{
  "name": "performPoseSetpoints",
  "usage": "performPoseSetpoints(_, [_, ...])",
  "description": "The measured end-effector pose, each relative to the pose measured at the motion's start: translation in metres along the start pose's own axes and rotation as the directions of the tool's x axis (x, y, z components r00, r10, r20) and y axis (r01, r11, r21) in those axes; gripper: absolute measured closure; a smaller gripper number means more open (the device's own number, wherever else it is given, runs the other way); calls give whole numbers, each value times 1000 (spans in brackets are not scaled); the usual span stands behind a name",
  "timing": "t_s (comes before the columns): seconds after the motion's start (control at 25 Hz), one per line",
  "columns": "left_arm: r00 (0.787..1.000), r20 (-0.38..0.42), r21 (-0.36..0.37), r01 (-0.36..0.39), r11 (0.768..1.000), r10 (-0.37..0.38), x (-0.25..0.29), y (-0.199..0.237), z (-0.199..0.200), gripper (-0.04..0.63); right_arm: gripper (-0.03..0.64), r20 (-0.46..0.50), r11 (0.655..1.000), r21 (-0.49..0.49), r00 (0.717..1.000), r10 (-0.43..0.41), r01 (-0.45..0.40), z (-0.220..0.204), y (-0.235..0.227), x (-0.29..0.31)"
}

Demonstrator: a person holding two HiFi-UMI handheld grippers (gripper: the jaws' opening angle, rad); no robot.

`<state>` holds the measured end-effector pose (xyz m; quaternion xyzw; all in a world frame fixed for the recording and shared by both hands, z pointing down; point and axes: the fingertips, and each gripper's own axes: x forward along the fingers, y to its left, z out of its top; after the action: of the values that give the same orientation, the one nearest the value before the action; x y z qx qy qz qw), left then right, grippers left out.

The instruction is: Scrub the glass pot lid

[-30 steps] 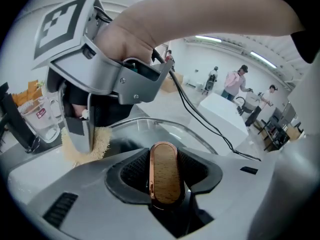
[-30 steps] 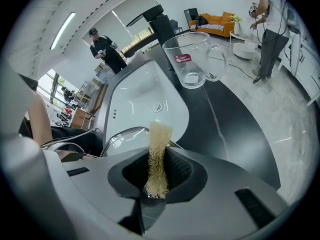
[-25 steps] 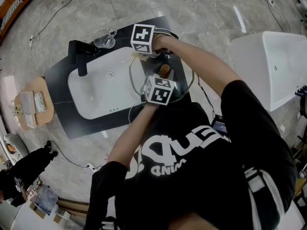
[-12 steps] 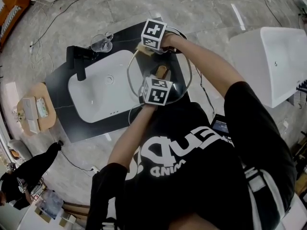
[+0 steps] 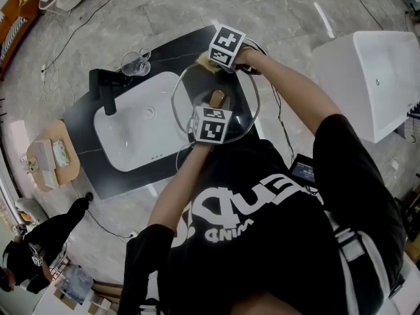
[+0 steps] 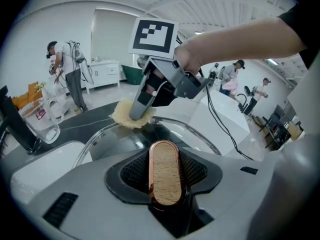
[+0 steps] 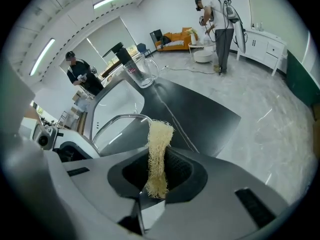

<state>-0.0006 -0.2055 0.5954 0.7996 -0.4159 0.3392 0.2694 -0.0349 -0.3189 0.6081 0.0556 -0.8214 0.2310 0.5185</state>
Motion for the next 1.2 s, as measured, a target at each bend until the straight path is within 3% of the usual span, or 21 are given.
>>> performPoseSetpoints(0.6, [1000,-10,8,1,1000,-1,1,-2,0,415,569,25,996,13,995,-92,92,-62,-17,-30])
performPoseSetpoints(1.2, [1000,-10,14,12,1000,-12,0,-1,0,414,569,40,986,17,985,-166,166,-103,-4,-43])
